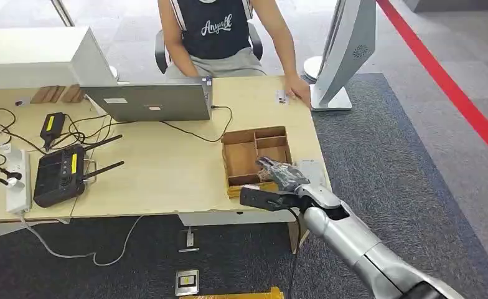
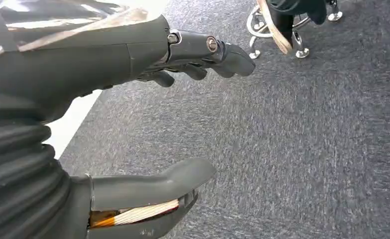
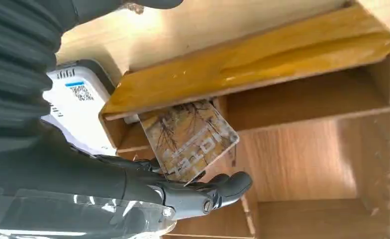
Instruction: Pass the card to the sensor for recognition and then transmit it.
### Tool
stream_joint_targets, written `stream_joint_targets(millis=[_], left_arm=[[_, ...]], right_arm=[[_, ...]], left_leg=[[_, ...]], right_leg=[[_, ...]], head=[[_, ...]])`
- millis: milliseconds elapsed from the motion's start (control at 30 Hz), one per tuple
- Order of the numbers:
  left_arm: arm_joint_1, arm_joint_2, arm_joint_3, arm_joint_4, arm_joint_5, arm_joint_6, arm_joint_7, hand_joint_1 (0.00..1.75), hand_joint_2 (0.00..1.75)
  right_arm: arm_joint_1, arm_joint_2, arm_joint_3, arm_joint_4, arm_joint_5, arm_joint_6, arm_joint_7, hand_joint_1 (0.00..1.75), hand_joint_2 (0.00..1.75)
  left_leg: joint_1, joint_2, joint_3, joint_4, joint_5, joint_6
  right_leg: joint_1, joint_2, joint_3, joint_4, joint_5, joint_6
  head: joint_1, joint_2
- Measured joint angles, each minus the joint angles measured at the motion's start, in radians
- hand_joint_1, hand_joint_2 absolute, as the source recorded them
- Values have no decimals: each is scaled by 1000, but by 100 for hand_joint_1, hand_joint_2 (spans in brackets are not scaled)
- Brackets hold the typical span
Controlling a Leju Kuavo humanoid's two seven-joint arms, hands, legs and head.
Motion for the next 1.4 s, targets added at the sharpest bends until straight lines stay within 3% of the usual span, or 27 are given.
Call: stream_joint_targets(millis=[1067, 1400], left_arm=[[0, 3, 0, -1, 0, 0, -13, 0, 175], [0, 3, 0, -1, 0, 0, -22, 0, 175]], right_arm=[[20, -57, 68, -85, -11, 0, 27, 0, 175], [25, -59, 71, -93, 44, -89, 57, 0, 175]], left_leg=[[0, 0, 0, 0, 0, 0], [0, 0, 0, 0, 0, 0]], right_leg=[[0, 0, 0, 0, 0, 0], [0, 0, 0, 0, 0, 0]], head=[[0, 0], [0, 0]])
